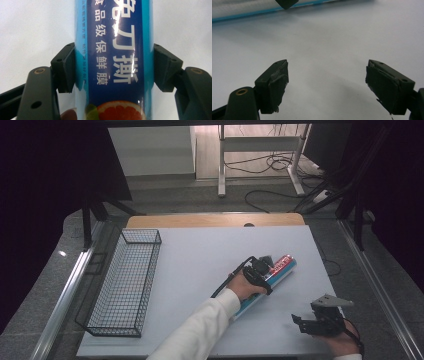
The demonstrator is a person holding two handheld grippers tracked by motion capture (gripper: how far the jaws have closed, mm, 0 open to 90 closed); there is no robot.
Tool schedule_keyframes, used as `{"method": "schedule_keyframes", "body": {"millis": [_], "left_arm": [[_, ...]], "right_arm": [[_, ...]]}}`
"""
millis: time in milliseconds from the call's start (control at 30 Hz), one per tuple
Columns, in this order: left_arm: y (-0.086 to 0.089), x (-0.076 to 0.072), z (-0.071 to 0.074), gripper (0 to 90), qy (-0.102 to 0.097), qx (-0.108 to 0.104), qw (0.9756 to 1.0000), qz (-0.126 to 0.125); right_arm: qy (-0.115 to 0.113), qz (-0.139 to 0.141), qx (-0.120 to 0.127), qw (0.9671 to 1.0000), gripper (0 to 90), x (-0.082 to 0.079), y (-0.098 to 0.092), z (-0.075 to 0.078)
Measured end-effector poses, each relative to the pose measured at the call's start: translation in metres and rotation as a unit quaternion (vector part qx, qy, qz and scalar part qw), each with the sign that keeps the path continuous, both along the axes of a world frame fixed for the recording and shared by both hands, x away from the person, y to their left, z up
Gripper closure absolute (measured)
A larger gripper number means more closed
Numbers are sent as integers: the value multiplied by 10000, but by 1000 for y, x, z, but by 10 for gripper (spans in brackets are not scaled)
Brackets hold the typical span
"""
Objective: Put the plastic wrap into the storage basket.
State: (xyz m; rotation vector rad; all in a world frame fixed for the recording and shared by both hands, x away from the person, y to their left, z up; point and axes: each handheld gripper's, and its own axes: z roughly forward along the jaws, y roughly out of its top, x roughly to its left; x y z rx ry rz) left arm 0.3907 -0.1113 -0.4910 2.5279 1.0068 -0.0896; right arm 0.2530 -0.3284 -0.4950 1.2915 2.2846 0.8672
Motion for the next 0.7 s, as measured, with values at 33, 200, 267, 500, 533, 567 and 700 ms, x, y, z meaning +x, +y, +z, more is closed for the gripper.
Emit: {"method": "schedule_keyframes", "body": {"millis": [33, 200, 267, 500, 533, 567, 700], "left_arm": [[0, 0, 0, 316, 7, -7, 10000, 7], [1, 4, 0, 317, 130, -17, 9999, -18], [1, 5, 1, 318, 186, -8, 9998, -30], [8, 8, 9, 319, 352, -197, 9992, -53], [9, 7, 11, 319, 366, -266, 9990, -33], [11, 7, 14, 319, 353, -249, 9990, -87], [19, 5, 21, 319, 351, -356, 9987, -61]], "right_arm": [[2, 0, -1, 10000, 192, 0, 0, 0], [-21, -21, 2, 10000, 193, 0, -1, 0], [-29, -34, 8, 10000, 193, 0, -2, 1], [-74, -87, 34, 9999, 195, 0, -5, 3], [-80, -97, 34, 9999, 195, 0, -6, 3], [-80, -97, 34, 9999, 195, 0, -6, 3], [-96, -104, 38, 9999, 195, 0, -5, 3]]}}
